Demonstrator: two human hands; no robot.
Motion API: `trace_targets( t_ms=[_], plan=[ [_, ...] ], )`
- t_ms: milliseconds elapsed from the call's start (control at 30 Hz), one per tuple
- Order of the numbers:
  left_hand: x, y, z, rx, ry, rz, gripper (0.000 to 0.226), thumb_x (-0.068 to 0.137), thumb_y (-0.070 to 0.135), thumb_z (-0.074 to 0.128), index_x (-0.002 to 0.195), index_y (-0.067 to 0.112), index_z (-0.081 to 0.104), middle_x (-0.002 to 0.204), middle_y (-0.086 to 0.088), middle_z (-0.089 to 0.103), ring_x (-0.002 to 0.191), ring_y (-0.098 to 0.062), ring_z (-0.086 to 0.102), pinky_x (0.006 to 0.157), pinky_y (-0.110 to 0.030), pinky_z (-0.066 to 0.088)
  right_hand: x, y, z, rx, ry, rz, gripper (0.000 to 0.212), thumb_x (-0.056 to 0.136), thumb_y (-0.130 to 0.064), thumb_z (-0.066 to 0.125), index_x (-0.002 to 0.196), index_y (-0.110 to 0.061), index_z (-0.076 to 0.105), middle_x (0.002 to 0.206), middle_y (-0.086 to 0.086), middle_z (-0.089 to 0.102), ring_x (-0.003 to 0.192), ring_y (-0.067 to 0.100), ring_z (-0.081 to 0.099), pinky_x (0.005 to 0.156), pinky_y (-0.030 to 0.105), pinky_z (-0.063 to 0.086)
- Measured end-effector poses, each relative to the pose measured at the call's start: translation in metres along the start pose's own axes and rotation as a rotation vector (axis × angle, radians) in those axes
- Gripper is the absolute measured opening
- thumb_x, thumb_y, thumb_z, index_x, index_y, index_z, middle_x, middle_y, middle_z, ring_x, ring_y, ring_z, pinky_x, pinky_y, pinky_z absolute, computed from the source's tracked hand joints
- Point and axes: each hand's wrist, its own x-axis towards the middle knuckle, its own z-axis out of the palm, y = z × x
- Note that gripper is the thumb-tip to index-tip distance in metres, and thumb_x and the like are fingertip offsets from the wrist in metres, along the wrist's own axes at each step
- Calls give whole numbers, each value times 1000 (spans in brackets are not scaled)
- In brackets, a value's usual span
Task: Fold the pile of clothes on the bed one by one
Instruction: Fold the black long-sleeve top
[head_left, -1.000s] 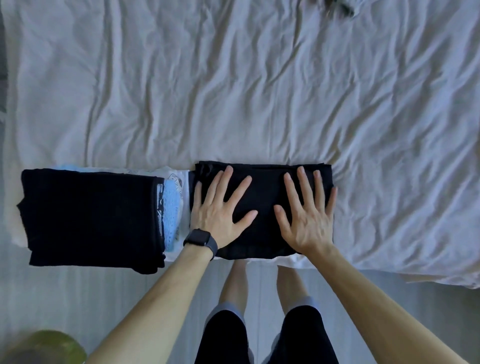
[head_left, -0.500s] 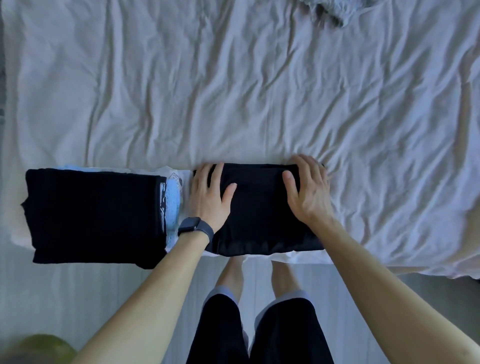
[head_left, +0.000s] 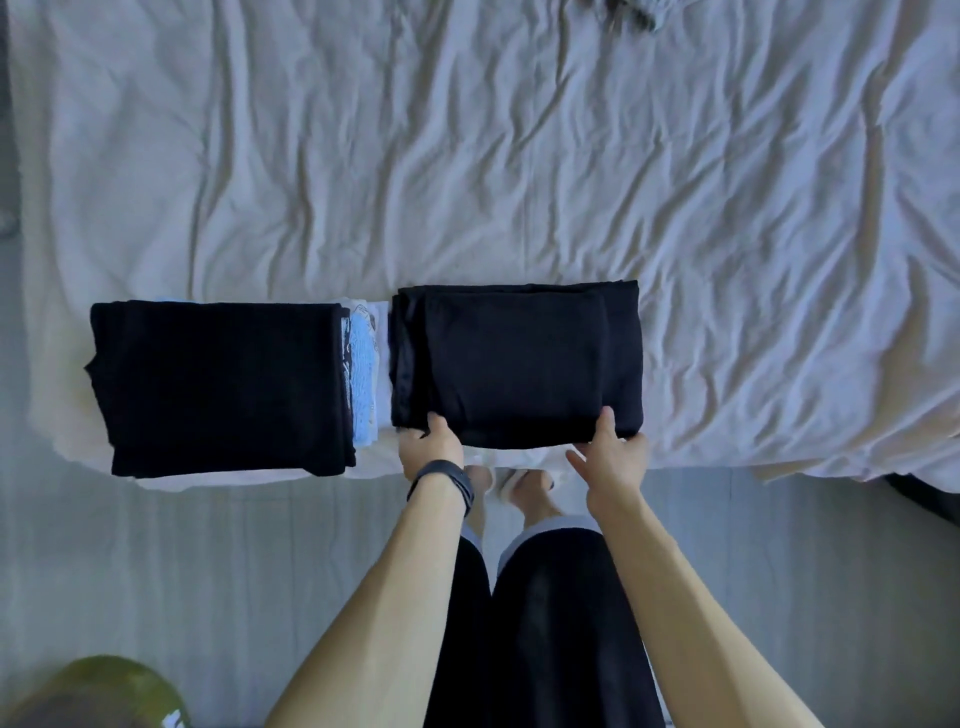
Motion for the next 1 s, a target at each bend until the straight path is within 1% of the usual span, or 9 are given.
trace_targets(
  t_ms=[100, 167, 233, 367, 467, 567, 633, 733, 1000],
  plan=[
    [2, 5, -9, -122, -57, 71, 25, 100, 21, 59, 79, 9, 54, 72, -5, 53, 71, -22, 57, 84, -40, 53, 4, 0, 3, 12, 44, 12, 27, 103, -26, 54, 125, -10, 52, 119, 9, 62, 86, 25, 72, 54, 25, 57],
    [6, 1, -15, -225, -177, 49, 16, 101, 14, 57, 110, 1, 60, 92, -9, 58, 86, -18, 59, 92, -40, 53, 11, 5, 0, 54, 12, 3, 26, 102, -22, 54, 125, -11, 54, 122, 8, 64, 85, 25, 74, 66, 29, 60],
    [14, -2, -19, -181, -245, 60, 37, 103, 15, 53, 134, -5, 49, 109, -12, 55, 100, -23, 57, 100, -44, 51, 15, 9, -5, 70, -51, -27, 22, 101, -24, 56, 119, -13, 56, 119, 7, 66, 86, 24, 75, 73, 29, 60],
    [10, -9, -26, 22, -31, 204, 32, 96, 17, 59, 122, -1, 53, 114, -18, 59, 106, -35, 62, 93, -42, 51, 13, 10, -24, -189, -46, -219, 28, 97, -40, 61, 111, -17, 54, 113, 2, 61, 100, 21, 65, 87, 34, 54],
    [-33, -13, -24, 229, 47, 594, 49, 90, 15, 64, 134, 6, 47, 136, -14, 45, 119, -29, 48, 98, -35, 40, 4, 2, -32, -437, 60, -616, 56, 97, -51, 56, 142, -22, 44, 152, 2, 39, 137, 22, 39, 112, 38, 34],
    [-39, 7, -6, 536, -51, 1244, 54, 92, 31, 58, 142, 16, 47, 149, -8, 42, 139, -24, 36, 112, -39, 32, 6, -24, -13, -721, 60, -1030, 62, 99, -56, 47, 155, -34, 32, 166, 2, 22, 153, 25, 14, 121, 46, 13],
    [-8, 30, 12, 893, -32, 1454, 61, 96, 43, 48, 152, 25, 37, 161, -7, 29, 149, -29, 23, 118, -51, 24, 22, -41, 6, -940, -16, -1175, 62, 101, -58, 42, 158, -43, 21, 170, -2, 11, 157, 24, 3, 123, 51, 6],
    [41, 47, 26, 1228, -34, 1480, 64, 98, 58, 36, 157, 42, 15, 167, 0, 10, 153, -34, 10, 119, -60, 18, 56, -51, 23, -1120, -109, -1208, 65, 101, -63, 33, 159, -46, 8, 171, -2, 3, 157, 24, -2, 124, 57, 7],
    [77, 30, 31, 1232, 2, 1513, 67, 98, 62, 30, 158, 42, 8, 168, 0, 2, 152, -39, 12, 121, -55, 16, 91, -26, 32, -1087, -90, -1265, 67, 101, -60, 34, 161, -35, 16, 170, 5, 8, 157, 29, 4, 123, 56, 14]
  ],
)
